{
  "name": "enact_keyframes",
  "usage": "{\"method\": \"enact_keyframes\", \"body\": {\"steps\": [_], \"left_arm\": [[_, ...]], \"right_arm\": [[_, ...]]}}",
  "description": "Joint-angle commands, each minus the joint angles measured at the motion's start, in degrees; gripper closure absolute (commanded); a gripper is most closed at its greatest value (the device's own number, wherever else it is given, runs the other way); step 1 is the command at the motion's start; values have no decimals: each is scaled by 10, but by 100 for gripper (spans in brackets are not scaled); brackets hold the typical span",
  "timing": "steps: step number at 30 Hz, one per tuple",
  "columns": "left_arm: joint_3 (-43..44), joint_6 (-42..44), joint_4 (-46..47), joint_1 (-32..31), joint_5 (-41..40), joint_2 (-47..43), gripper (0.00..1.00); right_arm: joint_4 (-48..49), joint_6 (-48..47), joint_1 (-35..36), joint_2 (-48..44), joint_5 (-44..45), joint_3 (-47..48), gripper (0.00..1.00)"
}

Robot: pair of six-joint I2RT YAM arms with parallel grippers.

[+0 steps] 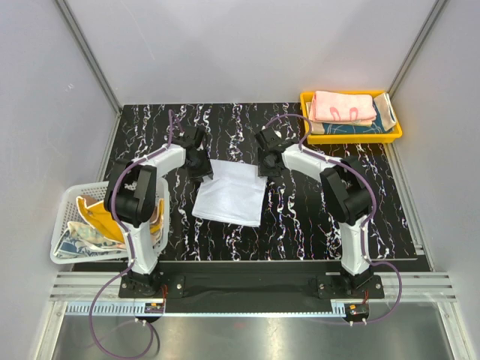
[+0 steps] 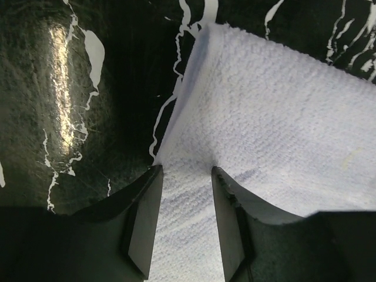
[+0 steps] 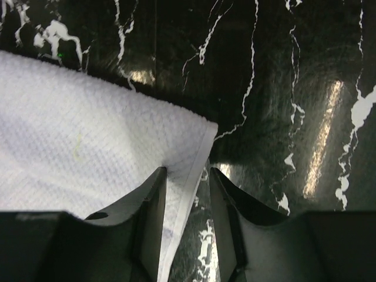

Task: Fold and stack the towels
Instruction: Fold the towel

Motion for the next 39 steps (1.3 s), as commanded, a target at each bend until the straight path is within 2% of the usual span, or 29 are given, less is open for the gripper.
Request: {"method": "enact_keyframes", "body": {"steps": [1,9,12,18,26,32,36,39], "left_arm": [[11,-21,0,-11,-54,6,55],[-103,-114,47,-35,-87,-34,55],[-130,-159,60,-66,-92,-52,55],[-137,-223,79,-102,-61,-75,54],[-18,-139,3,-72,-90,-80,53],[104,-75,-50,-39,-55,-4,55],[140,-55,-74,-39,-54,35,58],[124,-55,-64,-39,-54,35,58]], "right_arm": [[15,22,-11,25,38,40,58],[-26,-9,-35,81,60,93,58],[-38,-29,-45,95,64,116,58],[-42,-66,-62,102,64,140,58],[-25,-84,-63,54,6,125,56],[-37,-82,-66,43,19,138,56],[-29,-94,-68,45,7,151,56],[-28,-105,-68,45,2,152,55]]}}
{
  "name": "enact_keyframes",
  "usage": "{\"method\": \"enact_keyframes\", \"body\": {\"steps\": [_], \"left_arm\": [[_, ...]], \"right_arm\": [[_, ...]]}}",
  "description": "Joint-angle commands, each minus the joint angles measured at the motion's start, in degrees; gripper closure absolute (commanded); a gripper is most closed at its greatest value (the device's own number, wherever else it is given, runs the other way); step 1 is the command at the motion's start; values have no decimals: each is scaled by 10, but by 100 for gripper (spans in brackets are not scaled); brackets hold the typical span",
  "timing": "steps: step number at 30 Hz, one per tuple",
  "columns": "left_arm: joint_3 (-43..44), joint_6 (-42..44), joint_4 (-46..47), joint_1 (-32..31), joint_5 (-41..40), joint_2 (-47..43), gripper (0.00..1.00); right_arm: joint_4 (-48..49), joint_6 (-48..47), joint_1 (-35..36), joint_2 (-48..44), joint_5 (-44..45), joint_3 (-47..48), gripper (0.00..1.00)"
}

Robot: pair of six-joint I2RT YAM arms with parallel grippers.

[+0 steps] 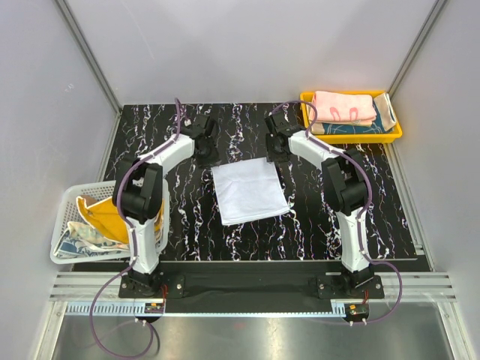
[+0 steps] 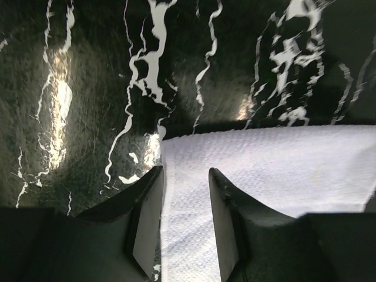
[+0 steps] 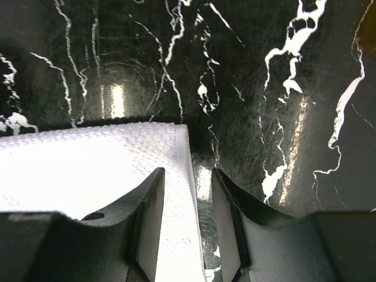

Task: Fold and stack the towels
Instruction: Fold the towel

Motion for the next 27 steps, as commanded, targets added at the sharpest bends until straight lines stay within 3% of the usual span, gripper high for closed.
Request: {"method": "enact_keyframes", "body": {"steps": [1,8,17,27], "left_arm": [[1,22,-18,-3,13,3,59],[-15,29,-17,-4,2,7,57],[32,41,-41,-3,-31,65,57],[69,52,-53,1,-37,114,57]], "right_arm": [[15,-21,-2,-37,-13,24,55],[16,-36,-8,-6,-19,53,54],[2,-36,-11,51,-21,119,54],[23,-26,-13,34,-4,62,54]]}}
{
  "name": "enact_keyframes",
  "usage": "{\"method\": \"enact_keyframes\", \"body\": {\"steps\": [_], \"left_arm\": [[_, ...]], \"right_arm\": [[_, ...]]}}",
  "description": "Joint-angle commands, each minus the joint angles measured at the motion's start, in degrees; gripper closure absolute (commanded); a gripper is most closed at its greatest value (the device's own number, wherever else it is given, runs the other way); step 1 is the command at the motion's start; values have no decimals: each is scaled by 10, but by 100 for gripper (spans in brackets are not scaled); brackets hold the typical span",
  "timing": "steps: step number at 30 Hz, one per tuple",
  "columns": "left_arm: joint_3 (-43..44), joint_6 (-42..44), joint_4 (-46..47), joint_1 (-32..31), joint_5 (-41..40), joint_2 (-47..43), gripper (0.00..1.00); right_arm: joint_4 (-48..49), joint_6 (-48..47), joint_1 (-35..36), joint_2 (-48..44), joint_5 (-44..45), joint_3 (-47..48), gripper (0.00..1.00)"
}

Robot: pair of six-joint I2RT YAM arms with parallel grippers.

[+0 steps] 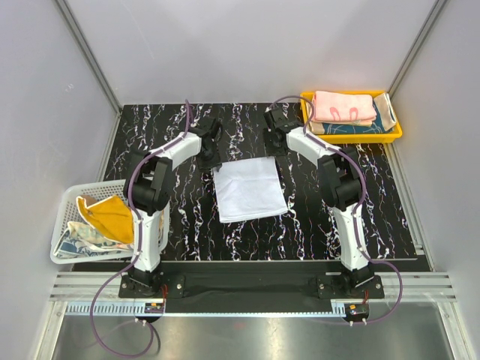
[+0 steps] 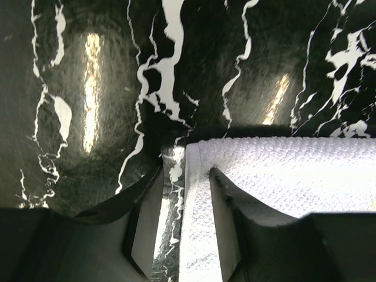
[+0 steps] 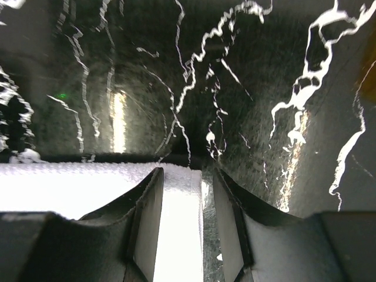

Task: Fold and stack the towels
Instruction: Fold the towel

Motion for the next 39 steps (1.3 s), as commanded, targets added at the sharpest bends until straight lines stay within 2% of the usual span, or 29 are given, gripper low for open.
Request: {"method": "enact_keyframes", "body": {"steps": [1,12,17,24,34,39], "left_arm": [[25,14,-1,2,-13,37,57],[57,42,-10,6,-10,54,55],[63,46,-10,7,-7,60,55],[72,51,-12,8,-2,70,54],[66,54,-6,8,0,69,53],[36,53,31,12,10,49,52]], "right_arm": [[21,8,-7,-21,11,-16,54],[61,33,-18,-93,37,-79,50],[89,39,-18,-124,7,-115,50],[98,33,-18,-111,-35,-137,53],[62,13,-18,-48,-11,-84,55],[56,8,-17,-31,3,-72,59]]}}
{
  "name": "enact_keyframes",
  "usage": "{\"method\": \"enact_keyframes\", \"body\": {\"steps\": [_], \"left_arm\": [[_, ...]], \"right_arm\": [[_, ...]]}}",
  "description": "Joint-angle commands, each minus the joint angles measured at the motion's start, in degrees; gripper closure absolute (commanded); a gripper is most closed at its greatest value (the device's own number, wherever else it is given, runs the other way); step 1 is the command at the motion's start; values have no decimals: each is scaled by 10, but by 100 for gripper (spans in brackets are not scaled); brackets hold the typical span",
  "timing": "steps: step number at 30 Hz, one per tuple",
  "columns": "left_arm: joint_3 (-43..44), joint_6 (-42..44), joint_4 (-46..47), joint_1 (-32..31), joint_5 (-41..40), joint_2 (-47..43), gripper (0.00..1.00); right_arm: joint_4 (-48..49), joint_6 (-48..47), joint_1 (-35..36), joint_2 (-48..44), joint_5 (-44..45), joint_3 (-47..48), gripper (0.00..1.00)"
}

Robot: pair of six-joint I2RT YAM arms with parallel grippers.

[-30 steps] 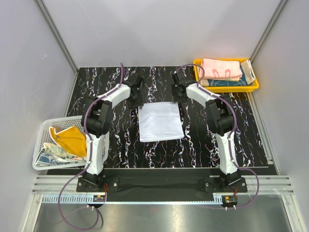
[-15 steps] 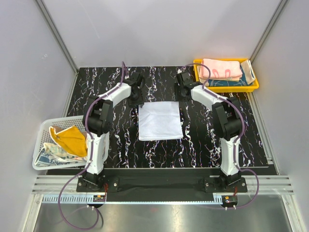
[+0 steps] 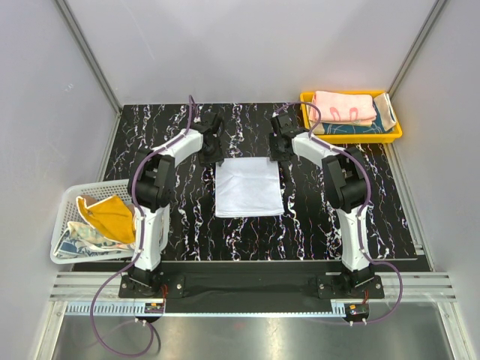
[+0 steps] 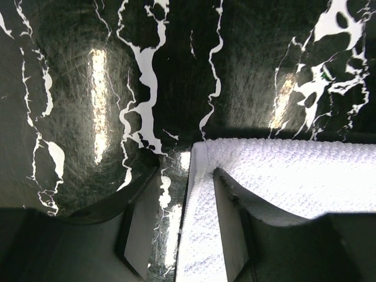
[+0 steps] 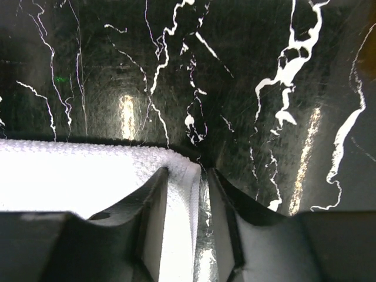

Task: Fold and stack the towels
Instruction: Fold the towel

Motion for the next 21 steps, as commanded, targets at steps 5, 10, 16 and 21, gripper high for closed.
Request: {"method": "enact_keyframes", "body": {"steps": [5,10,16,21], "left_arm": [[-70,-4,102,17,40,-30,51],[-80,-9,119,21,60,-31,51],[-114,-21,183,27,96,-45,51],[-101,-21,178,29,94,-29,51]], "right_arm": [[0,-15,-2,13,22,23,69],[5,-17,-2,14,12,19,76],[19,-22,-2,7,-7,8,77],[21,-23,-2,4,-20,8,77]]}}
